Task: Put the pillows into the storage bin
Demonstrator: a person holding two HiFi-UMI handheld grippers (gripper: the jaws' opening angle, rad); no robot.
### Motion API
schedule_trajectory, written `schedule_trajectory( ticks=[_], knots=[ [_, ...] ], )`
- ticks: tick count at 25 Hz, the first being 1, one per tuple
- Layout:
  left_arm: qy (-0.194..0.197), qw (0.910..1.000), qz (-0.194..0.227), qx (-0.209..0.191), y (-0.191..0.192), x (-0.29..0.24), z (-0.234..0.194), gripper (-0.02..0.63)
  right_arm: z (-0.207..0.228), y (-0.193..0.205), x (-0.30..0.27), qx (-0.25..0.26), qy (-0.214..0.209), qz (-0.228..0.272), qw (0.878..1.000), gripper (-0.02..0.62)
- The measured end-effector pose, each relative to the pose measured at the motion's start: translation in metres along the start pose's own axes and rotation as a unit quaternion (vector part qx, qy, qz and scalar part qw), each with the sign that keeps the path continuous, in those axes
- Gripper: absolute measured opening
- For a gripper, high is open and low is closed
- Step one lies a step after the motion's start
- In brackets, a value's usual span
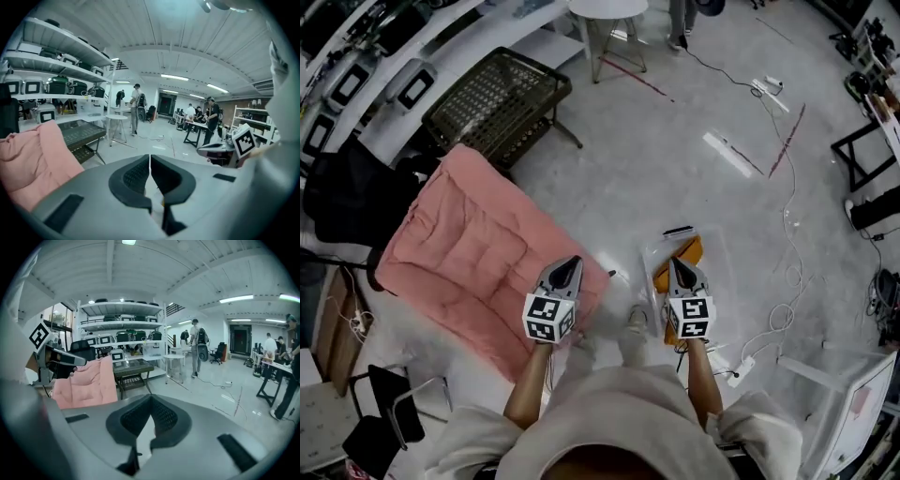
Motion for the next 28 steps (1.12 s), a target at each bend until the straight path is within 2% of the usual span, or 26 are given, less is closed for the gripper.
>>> schedule_trajectory(
  ticks=[6, 14, 21, 28],
  knots=[
    [-0.068, 0.997, 0.013, 0.036, 0.018, 0.084, -0.054, 0.017, -0.076, -0.057, 0.006, 0.038, -0.054, 0.019, 0.998, -0.002],
    [-0.147, 0.9853, 0.045, 0.075, 0.039, 0.164, -0.092, 0.017, -0.15, -0.093, 0.01, 0.096, -0.118, 0.038, 0.988, -0.002],
    [-0.188, 0.9746, 0.083, 0.09, 0.043, 0.205, -0.107, 0.017, -0.174, -0.108, 0.019, 0.135, -0.119, 0.057, 0.982, -0.003],
    [-0.198, 0.97, 0.098, 0.102, 0.051, 0.219, -0.116, 0.017, -0.183, -0.108, 0.023, 0.131, -0.116, 0.061, 0.983, -0.003]
  ],
)
Point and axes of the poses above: the fingertips, and each gripper's own axes: x backward along the fingers, z to its right, y out of its underside, the point moved 2 cm from there along x, backward along the fingers, and after that the axes turned 12 degrees about -z, right-handed, at the moved point
